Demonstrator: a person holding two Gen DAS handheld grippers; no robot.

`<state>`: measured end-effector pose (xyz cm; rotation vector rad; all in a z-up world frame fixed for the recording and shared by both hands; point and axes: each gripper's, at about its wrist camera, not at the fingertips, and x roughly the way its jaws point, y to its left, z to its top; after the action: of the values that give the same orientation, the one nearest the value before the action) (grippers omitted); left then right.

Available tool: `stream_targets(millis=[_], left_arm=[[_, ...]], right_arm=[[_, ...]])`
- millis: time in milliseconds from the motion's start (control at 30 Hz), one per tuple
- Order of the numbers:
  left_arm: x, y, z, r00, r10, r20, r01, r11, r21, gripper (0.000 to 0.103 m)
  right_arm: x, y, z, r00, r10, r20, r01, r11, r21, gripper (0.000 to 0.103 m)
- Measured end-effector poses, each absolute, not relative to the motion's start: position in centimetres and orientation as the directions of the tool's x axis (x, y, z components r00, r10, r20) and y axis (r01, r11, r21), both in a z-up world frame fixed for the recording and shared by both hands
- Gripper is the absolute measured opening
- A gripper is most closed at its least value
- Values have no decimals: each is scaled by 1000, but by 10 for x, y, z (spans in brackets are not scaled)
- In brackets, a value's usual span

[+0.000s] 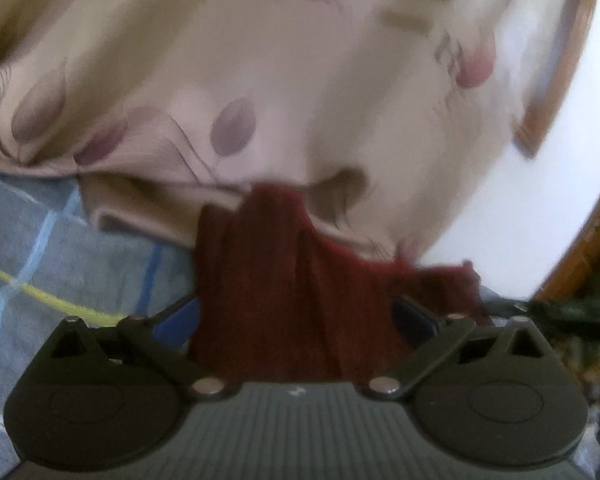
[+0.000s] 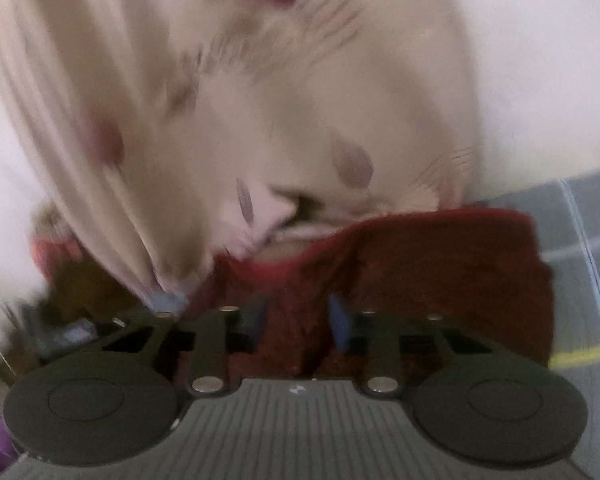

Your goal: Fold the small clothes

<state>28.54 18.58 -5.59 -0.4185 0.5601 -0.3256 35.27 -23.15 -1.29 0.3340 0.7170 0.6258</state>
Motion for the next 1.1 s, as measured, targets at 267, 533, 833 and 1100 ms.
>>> stream_targets(millis=[267,533,833,1100], left_arm=[[297,189,-79,768,-333,-547,125,916,-382,98],[278,188,-74,788,-283,-547,129,944,-303,69],[353,163,-31,782,-354,-513,269,934,-235,97],[416,152,-57,710,-348,-612,285,937,-203,41]], right_arm=[[424,-192,-48,545,571,-614,-291,816,500,25],[440,-213,-82,599,575,-558,-188,778,600,12],[367,-261,-31,663,651,-369,-330,697,637,25],[353,-282,-54,661,599,-452,-316,768,557,32]])
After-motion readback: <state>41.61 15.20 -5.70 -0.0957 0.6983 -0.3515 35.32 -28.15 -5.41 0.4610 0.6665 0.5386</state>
